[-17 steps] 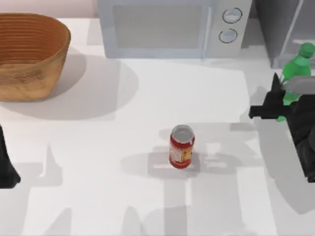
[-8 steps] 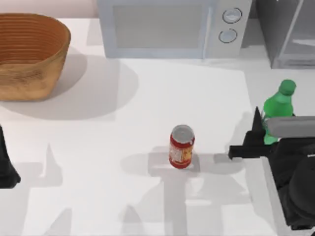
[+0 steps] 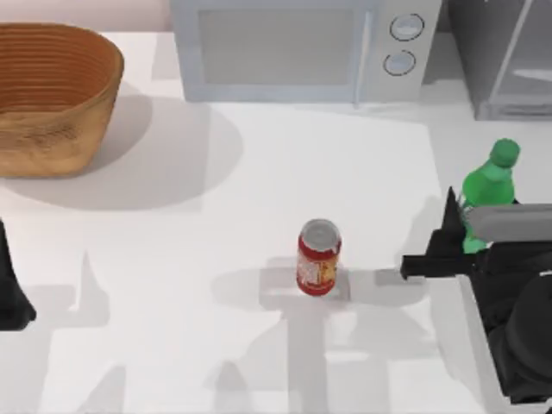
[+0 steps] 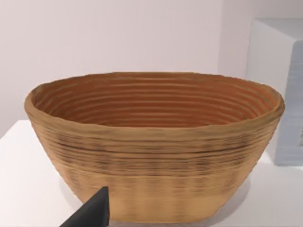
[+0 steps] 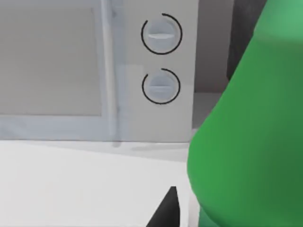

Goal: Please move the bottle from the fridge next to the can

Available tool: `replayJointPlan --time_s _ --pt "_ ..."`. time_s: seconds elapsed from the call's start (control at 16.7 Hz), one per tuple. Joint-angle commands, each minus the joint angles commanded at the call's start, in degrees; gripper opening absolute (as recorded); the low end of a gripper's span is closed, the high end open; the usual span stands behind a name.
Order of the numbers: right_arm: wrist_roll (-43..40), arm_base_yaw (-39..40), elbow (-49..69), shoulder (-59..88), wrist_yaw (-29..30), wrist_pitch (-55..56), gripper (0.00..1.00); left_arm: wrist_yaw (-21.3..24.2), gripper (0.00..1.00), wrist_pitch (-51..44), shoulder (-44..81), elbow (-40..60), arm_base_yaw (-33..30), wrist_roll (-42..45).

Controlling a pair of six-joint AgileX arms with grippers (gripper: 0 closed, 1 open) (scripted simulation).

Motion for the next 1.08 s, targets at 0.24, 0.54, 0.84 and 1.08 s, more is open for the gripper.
replayJointPlan --time_s 0.24,0.54,0.84,1.08 --pt "0.00 0.00 0.00 0.00 0.00 0.00 0.15 0.00 1.00 0.00 0.00 0.00 0.00 0.00" --pt "0.00 0.00 0.00 0.00 0.00 0.00 0.53 0.00 1.00 0.00 0.00 0.00 0.00 0.00" --pt "0.00 0.00 0.00 0.00 0.00 0.00 0.90 0.00 1.00 0.00 0.00 0.00 0.00 0.00" --pt "0.00 0.00 0.00 0.00 0.00 0.00 1.00 0.00 1.00 0.00 0.00 0.00 0.00 0.00"
